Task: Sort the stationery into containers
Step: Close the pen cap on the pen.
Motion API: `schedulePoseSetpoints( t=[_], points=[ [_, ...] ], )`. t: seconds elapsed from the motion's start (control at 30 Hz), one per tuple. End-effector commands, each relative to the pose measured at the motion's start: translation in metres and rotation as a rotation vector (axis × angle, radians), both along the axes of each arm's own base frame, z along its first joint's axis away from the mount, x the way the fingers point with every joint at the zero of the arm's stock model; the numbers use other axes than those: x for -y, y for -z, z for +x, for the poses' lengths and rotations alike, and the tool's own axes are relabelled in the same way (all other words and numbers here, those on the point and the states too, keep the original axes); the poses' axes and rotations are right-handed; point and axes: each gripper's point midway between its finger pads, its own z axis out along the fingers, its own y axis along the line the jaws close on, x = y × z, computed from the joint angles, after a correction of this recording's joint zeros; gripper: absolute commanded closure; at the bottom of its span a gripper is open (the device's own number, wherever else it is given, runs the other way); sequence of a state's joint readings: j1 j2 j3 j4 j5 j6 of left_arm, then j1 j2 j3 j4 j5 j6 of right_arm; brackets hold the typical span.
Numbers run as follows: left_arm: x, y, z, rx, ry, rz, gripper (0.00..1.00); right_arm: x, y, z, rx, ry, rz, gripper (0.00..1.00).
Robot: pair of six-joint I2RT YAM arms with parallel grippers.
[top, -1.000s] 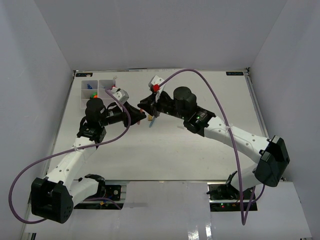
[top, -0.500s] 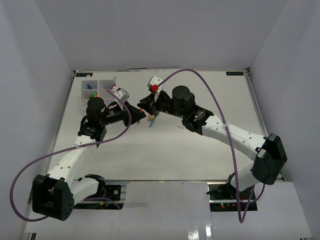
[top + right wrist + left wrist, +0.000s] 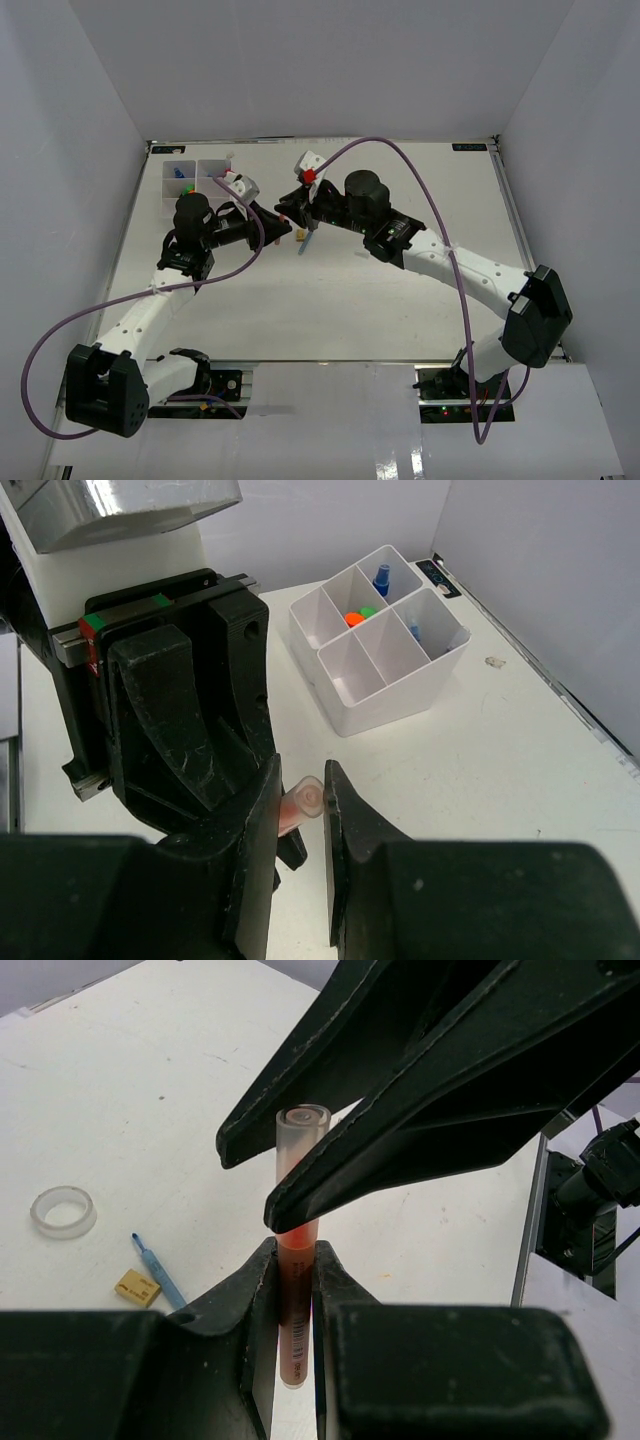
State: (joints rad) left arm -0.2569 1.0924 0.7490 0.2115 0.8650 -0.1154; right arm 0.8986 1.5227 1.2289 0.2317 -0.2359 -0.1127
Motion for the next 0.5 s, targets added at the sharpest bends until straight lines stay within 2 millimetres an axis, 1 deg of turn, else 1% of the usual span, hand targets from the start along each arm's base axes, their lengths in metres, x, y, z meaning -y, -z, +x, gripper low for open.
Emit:
schedulePoseSetpoints(
  t=[0.0,0.07,0.1,0.17,0.27,0.3,0.47],
  points=[
    [-0.024,-0.199,-0.022,0.718,-0.081,-0.196,1.00,0.104,0.229,-0.108,-0.621,-0.094,-0.757,0.92],
    [-0.022,-0.184,-0.021,0.683,-0.072,-0.175,1.00,0.095,0.213,-0.098,-0.581,-0.072,-0.707,0.92],
    [-0.022,-0.170,-0.021,0.649,-0.069,-0.159,1.00,0.093,0.206,-0.094,-0.559,-0.060,-0.687,0.92],
    [-0.021,-0.157,-0.022,0.614,-0.063,-0.147,1.00,0.085,0.196,-0.086,-0.530,-0.045,-0.644,0.92],
    [-0.020,-0.134,-0.024,0.548,-0.051,-0.128,0.95,0.077,0.181,-0.080,-0.500,-0.035,-0.591,0.92],
    [-0.020,-0.125,-0.024,0.523,-0.048,-0.123,0.93,0.073,0.174,-0.075,-0.486,-0.020,-0.561,0.92],
    [-0.018,-0.099,-0.021,0.431,-0.044,-0.117,0.90,0.060,0.154,-0.066,-0.454,0.003,-0.465,0.92]
  ],
)
